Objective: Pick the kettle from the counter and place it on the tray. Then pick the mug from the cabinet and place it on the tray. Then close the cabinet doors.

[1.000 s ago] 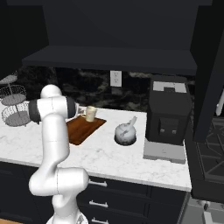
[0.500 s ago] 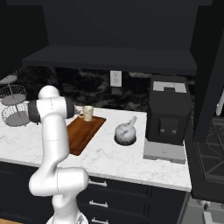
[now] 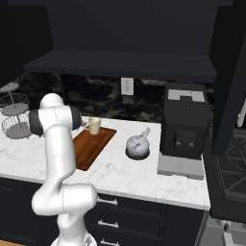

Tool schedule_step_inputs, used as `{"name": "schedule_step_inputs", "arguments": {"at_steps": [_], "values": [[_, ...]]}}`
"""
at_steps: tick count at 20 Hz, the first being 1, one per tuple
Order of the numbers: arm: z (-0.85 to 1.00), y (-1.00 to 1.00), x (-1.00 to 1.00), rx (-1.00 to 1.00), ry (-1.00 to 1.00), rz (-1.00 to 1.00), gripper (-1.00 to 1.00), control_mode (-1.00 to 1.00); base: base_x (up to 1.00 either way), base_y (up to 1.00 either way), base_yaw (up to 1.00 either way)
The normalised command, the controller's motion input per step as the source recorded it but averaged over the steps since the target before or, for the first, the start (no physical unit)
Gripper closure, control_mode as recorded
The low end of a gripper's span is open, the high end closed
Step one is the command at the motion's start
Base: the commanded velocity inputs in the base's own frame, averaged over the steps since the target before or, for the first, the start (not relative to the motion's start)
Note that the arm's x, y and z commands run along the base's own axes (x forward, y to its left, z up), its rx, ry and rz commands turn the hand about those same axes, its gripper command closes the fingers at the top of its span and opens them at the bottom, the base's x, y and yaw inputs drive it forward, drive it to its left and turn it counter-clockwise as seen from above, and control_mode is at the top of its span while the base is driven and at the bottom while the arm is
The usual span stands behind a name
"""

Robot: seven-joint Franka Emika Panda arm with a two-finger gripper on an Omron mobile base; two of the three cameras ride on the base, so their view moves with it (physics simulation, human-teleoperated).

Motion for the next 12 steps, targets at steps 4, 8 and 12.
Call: {"name": "schedule_step_inputs", "arguments": {"at_steps": [4, 8, 12], "values": [[-0.40, -0.05, -0.42, 0.09, -0.14, 0.00, 1.00, -1.00, 0.00, 0.00, 0.00], [-0.36, 0.00, -0.34, 0.04, -0.10, 0.00, 1.00, -1.00, 0.00, 0.00, 0.00], [-0.40, 0.00, -0.31, 0.00, -0.10, 0.00, -1.00, -1.00, 0.00, 0.00, 0.00]]}}
